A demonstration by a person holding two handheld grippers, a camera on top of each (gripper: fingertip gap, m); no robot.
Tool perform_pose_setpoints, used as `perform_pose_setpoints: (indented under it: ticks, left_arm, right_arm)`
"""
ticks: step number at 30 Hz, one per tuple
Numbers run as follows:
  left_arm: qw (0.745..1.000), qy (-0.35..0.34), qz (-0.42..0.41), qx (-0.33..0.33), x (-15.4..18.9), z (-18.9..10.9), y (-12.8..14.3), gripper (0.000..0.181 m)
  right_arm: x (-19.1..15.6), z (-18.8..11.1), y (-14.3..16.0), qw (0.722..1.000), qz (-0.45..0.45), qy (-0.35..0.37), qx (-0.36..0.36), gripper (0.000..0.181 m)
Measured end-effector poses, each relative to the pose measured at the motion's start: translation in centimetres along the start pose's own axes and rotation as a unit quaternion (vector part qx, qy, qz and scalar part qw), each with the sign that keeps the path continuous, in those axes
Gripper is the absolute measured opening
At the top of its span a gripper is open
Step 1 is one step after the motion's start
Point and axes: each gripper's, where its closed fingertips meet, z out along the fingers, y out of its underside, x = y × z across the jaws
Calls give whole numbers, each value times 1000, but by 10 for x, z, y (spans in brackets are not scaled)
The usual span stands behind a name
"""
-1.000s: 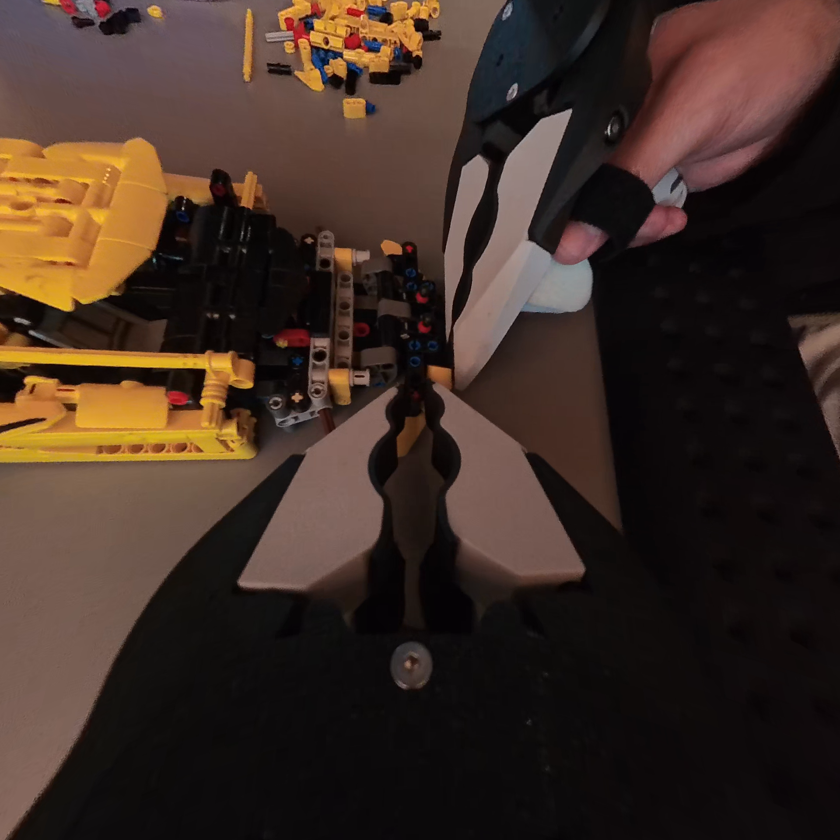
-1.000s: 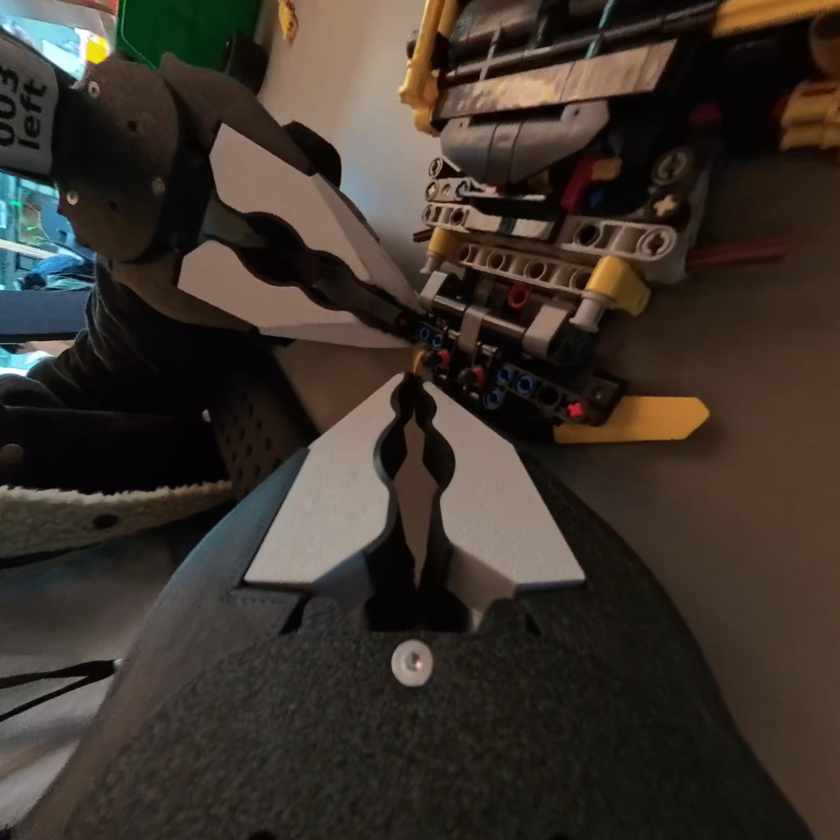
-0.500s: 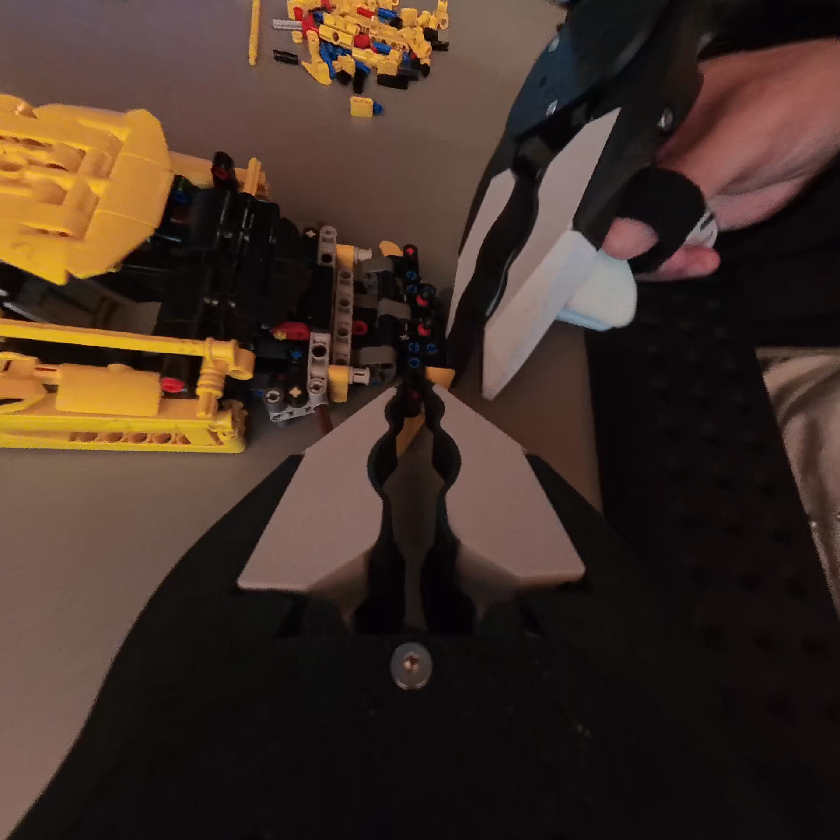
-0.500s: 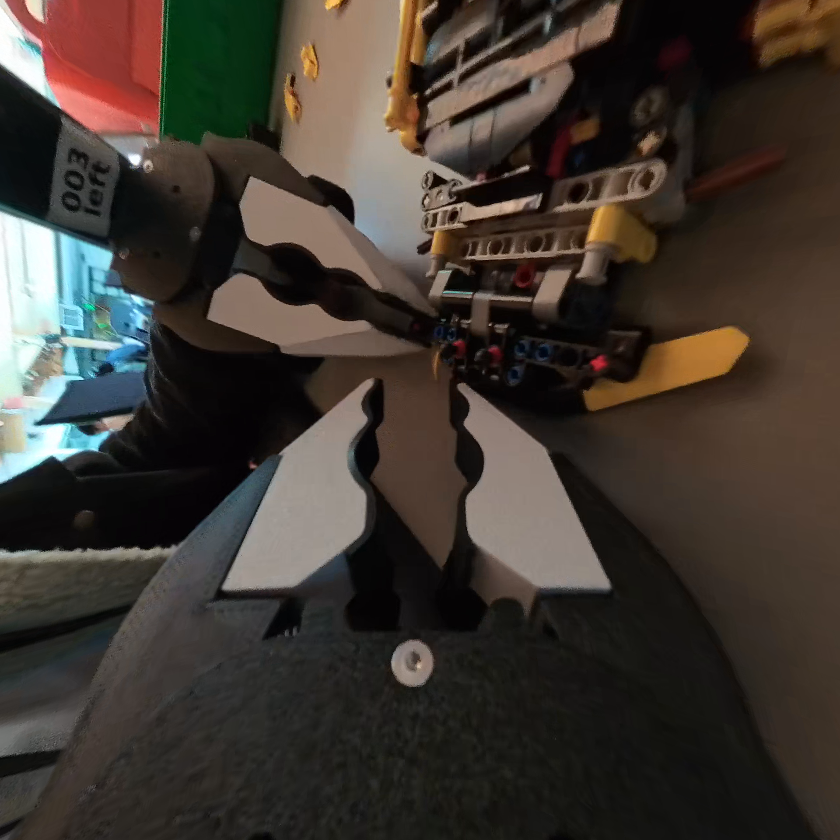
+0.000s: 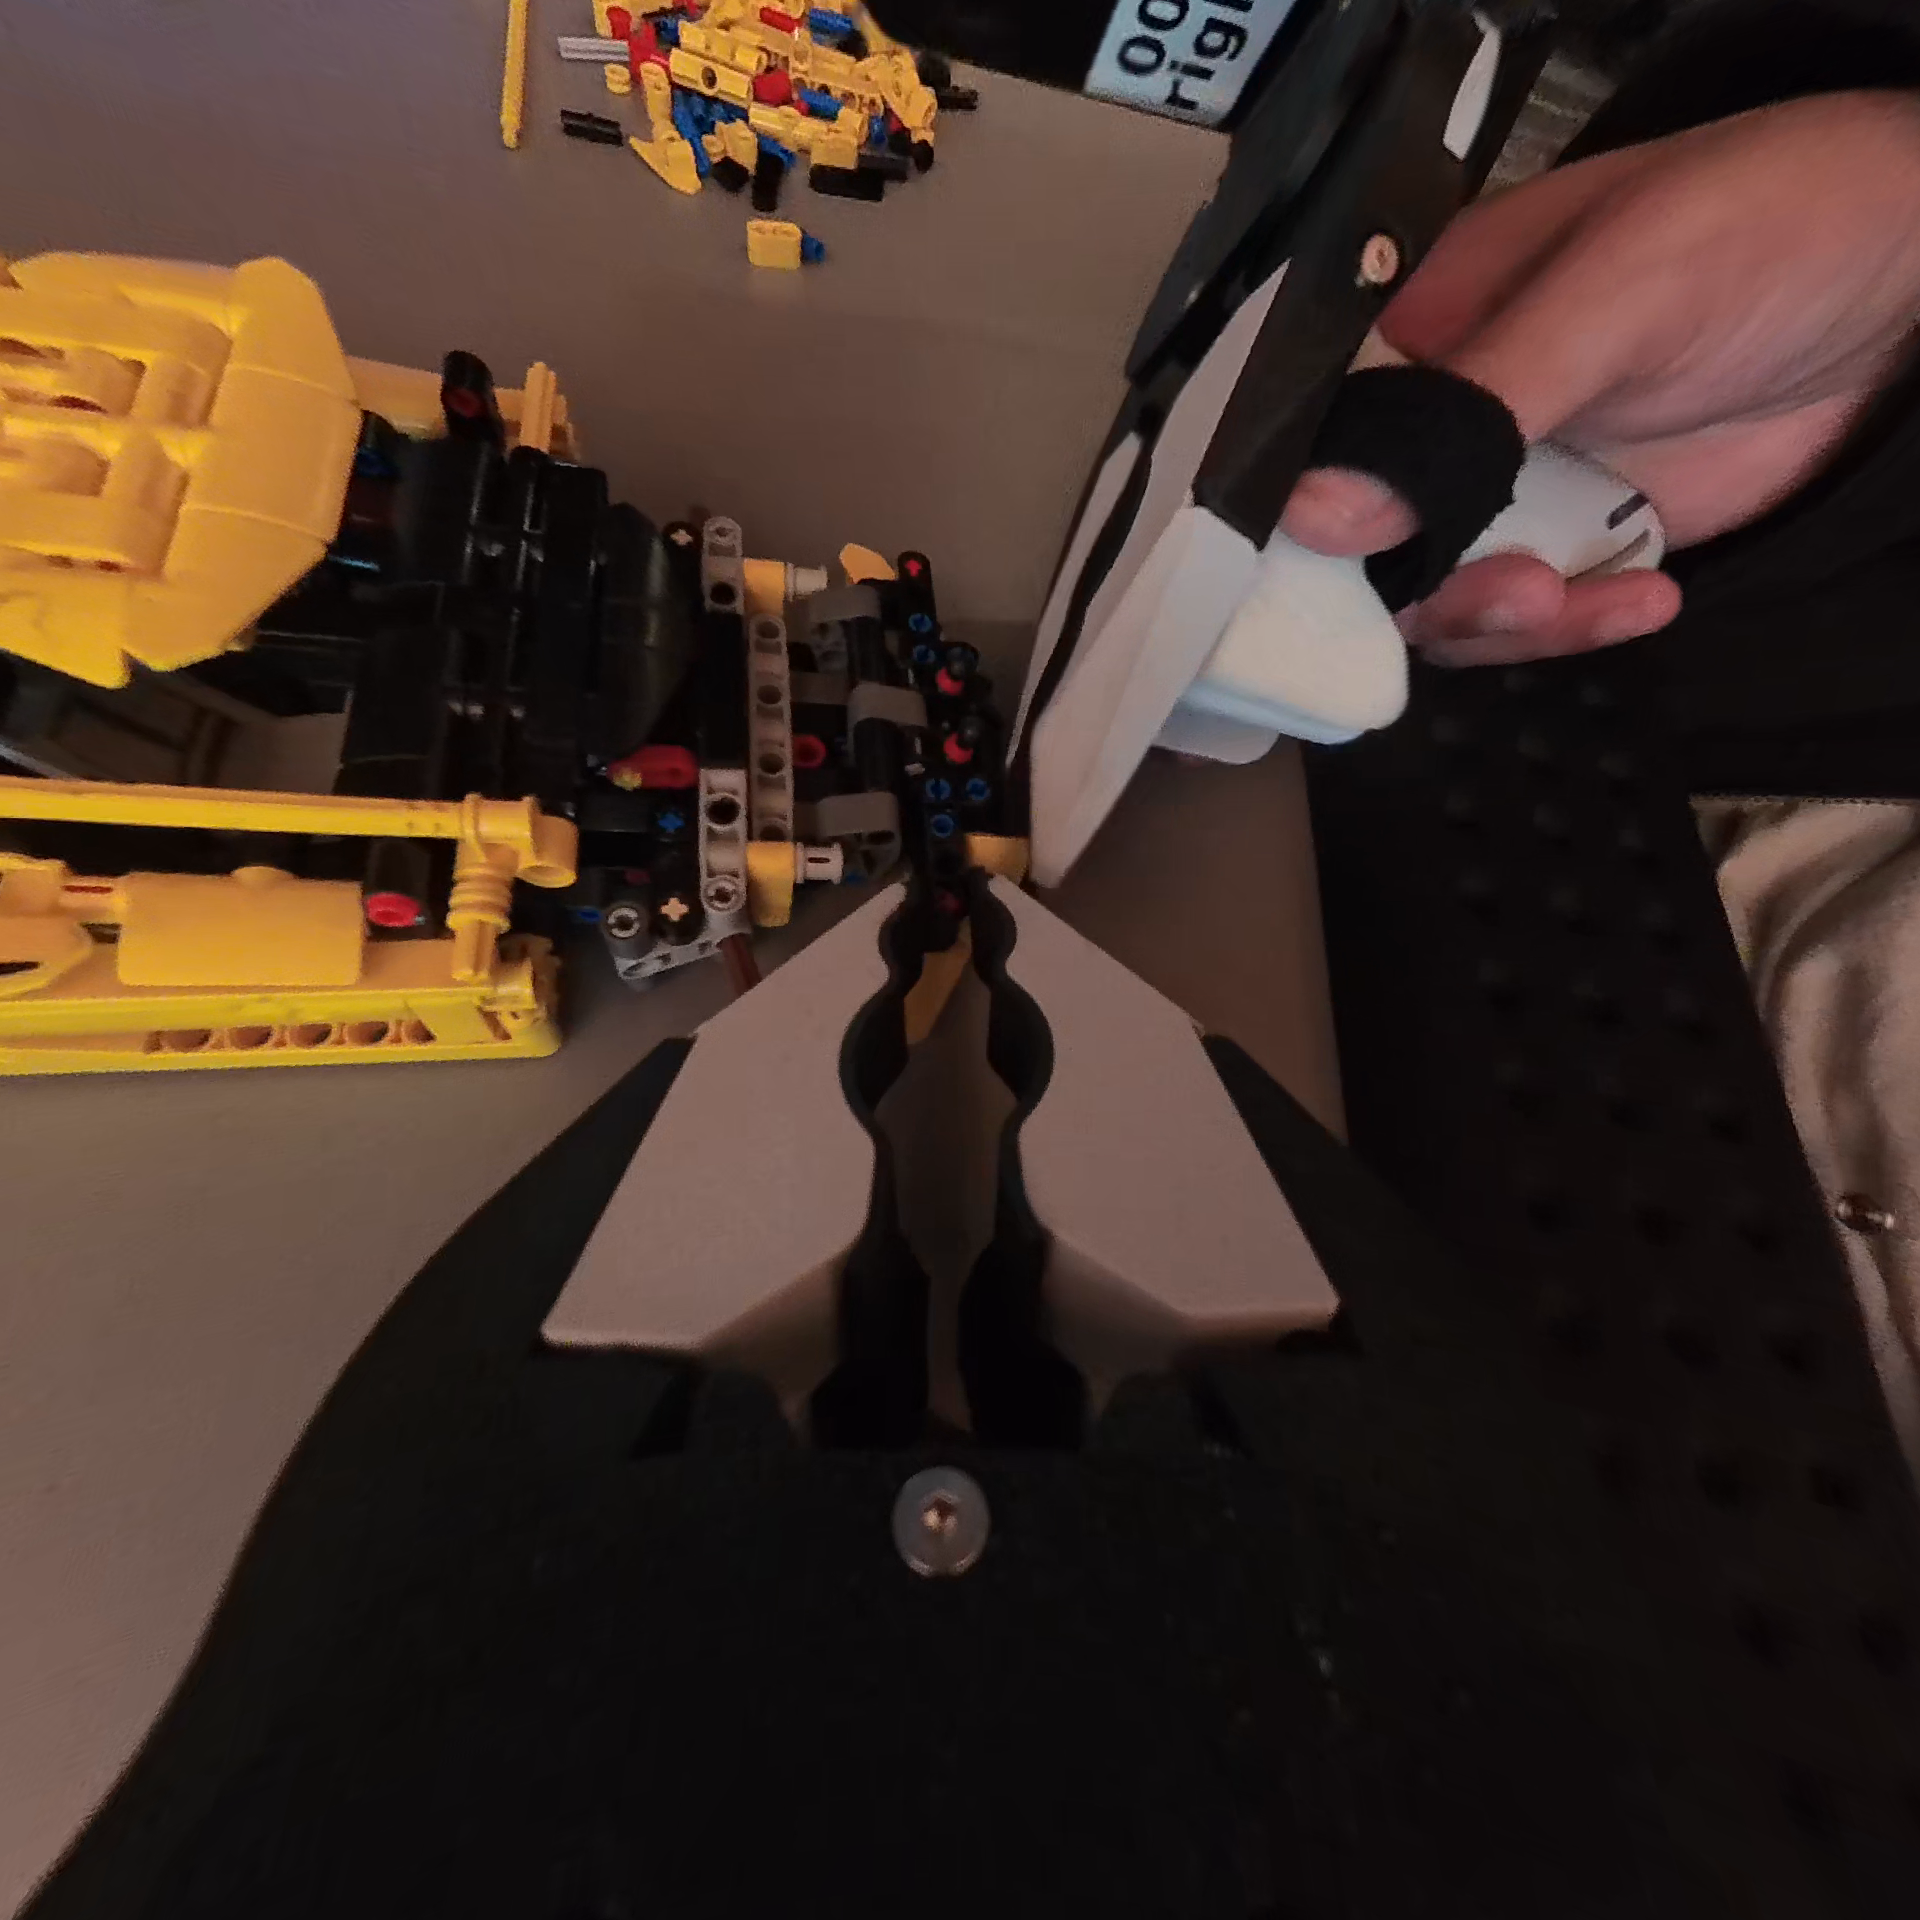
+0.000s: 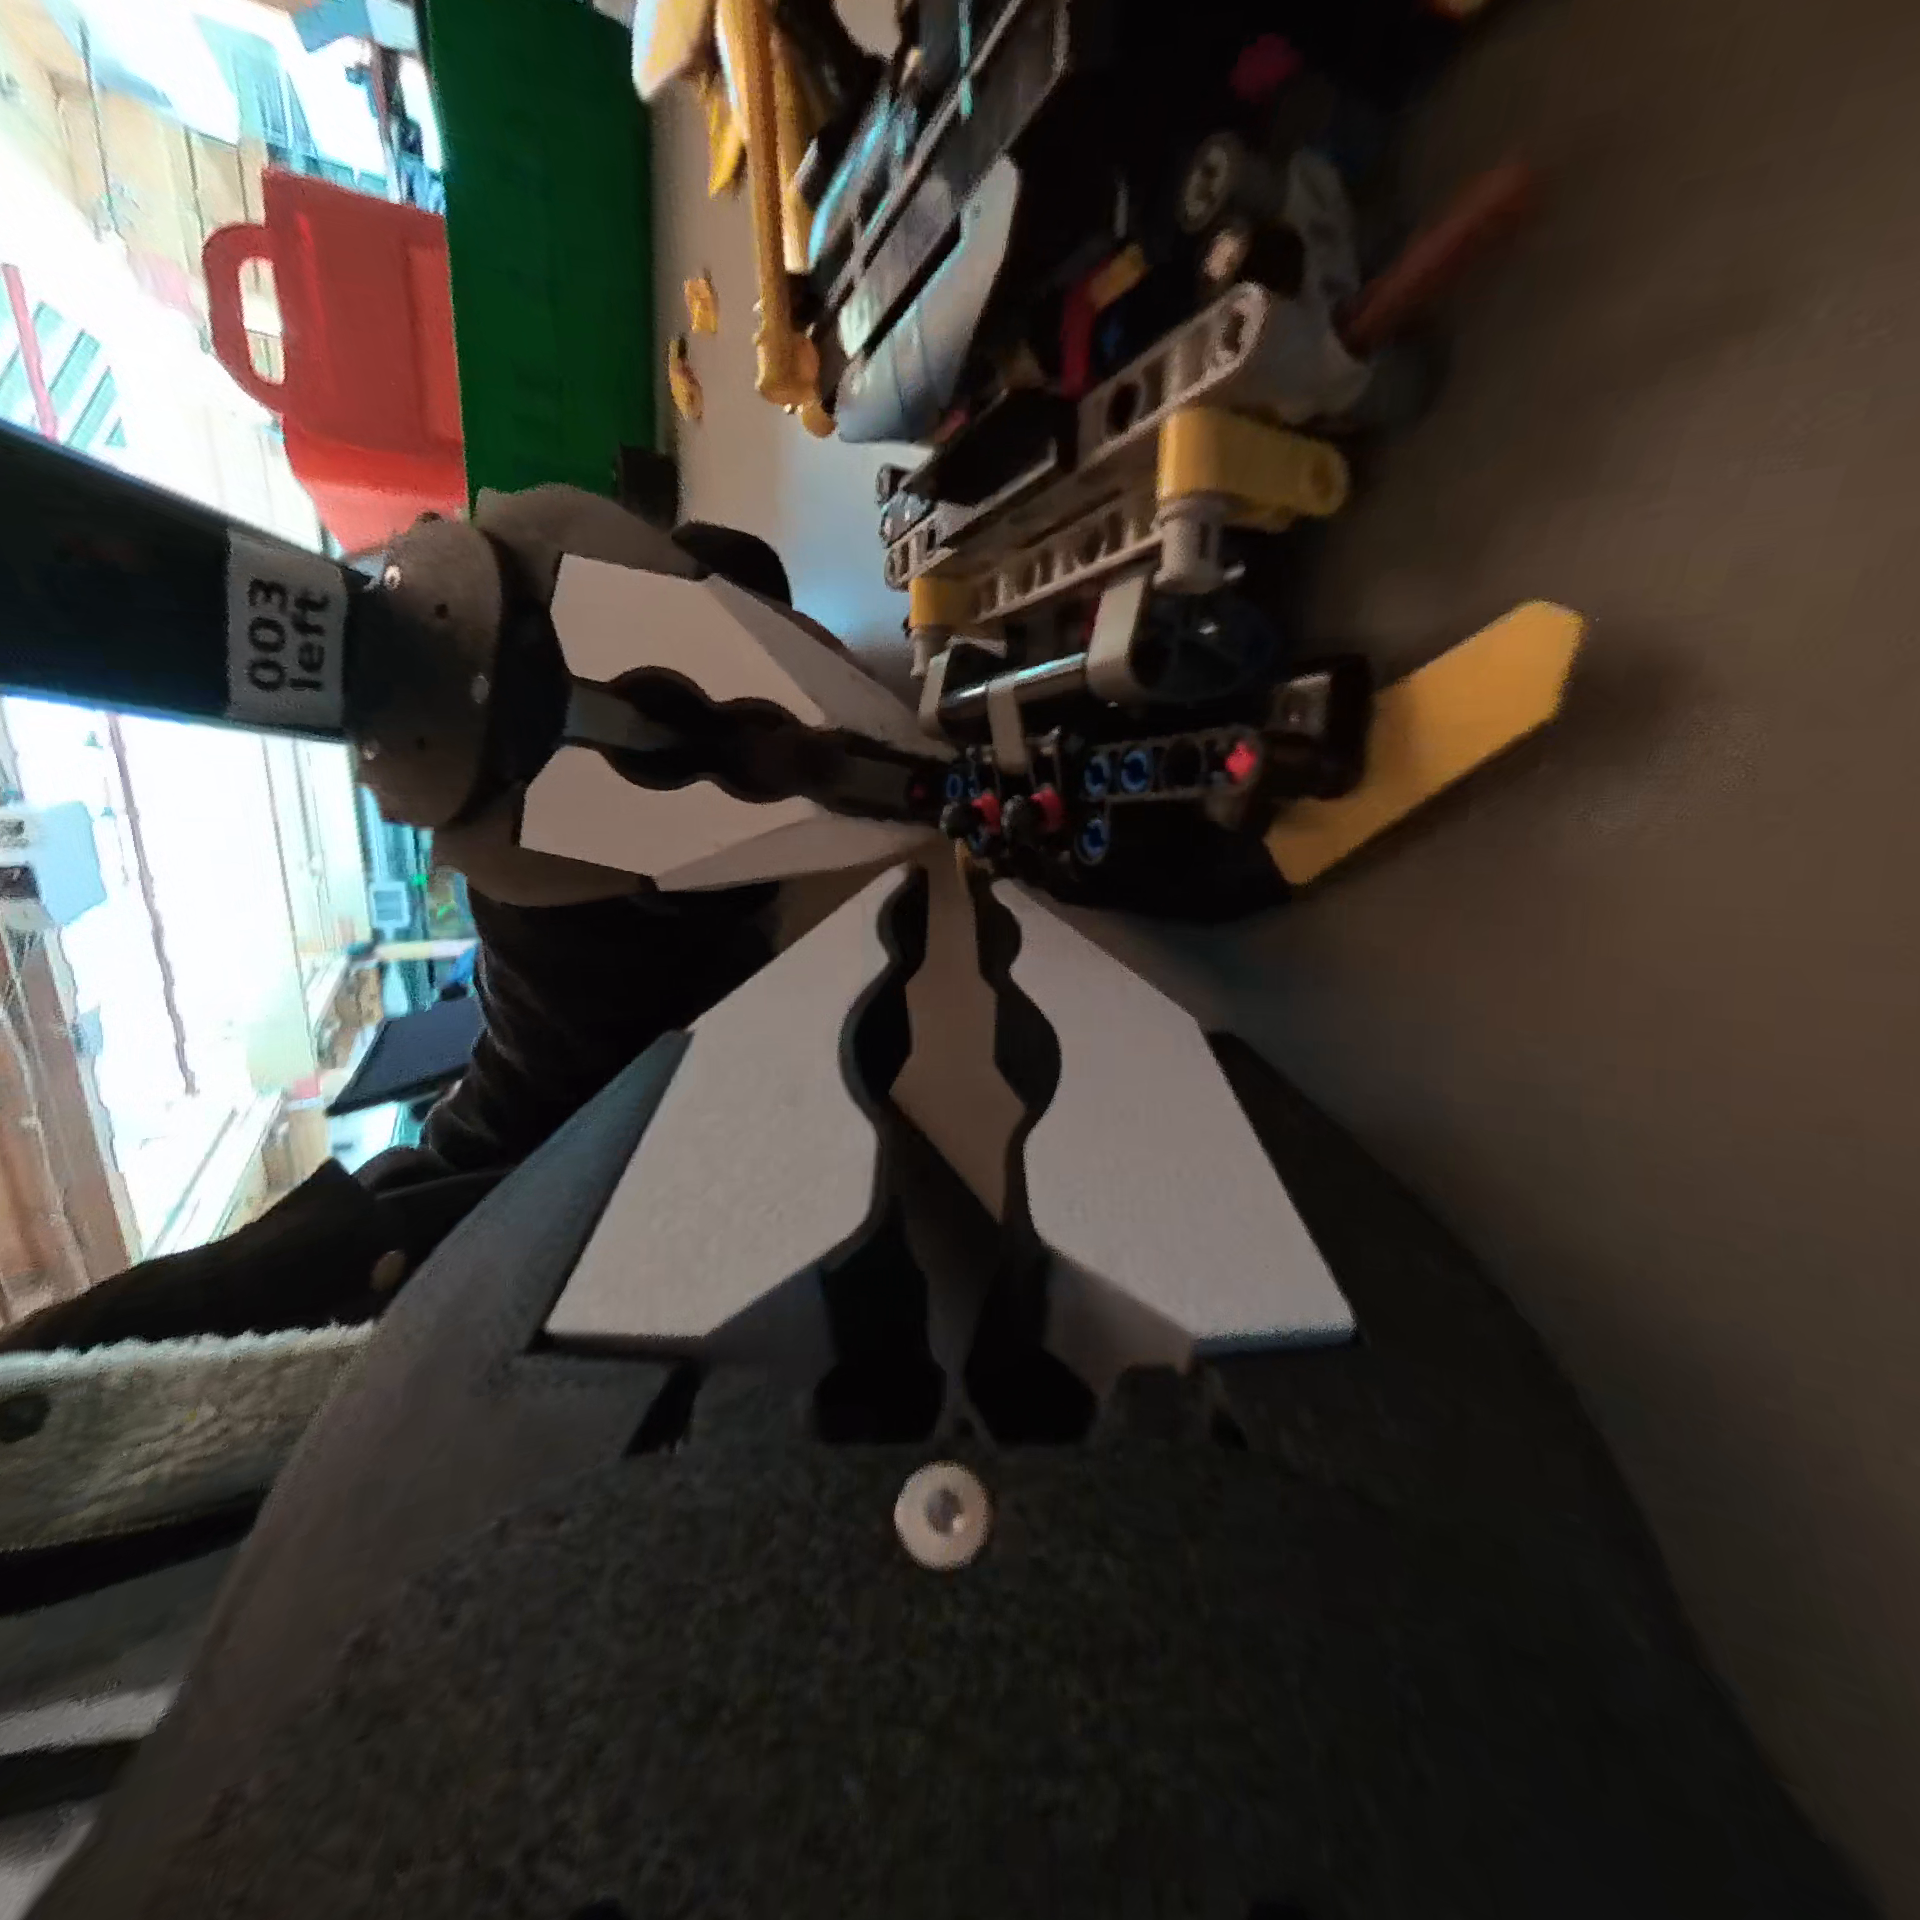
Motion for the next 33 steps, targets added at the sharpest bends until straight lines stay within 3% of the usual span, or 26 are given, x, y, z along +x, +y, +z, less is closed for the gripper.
perform_pose_setpoints:
  ticks: [13,24,26,28,31,33]
  left_arm:
    - [1000,-17,-5,3,-4,1,-2,7]
    - [1000,-8,3,0,6,4,-1,7]
    - [999,-44,-13,7,-7,1,-2,7]
    - [994,-100,-41,20,-35,-11,-2,7]
    - [999,10,-45,19,-5,-12,2,7]
    - [1000,22,-19,0,12,-5,6,7]
  right_arm:
    - [2,2,-7,998,31,19,41,7]
    - [6,-6,9,998,-40,54,1,1]
    - [6,-4,31,996,-49,54,-58,1]
    - [4,-9,34,994,-74,62,-56,1]
    - [-1,-13,29,997,-65,28,-43,1]
    - [-11,-12,30,989,-143,20,-43,1]
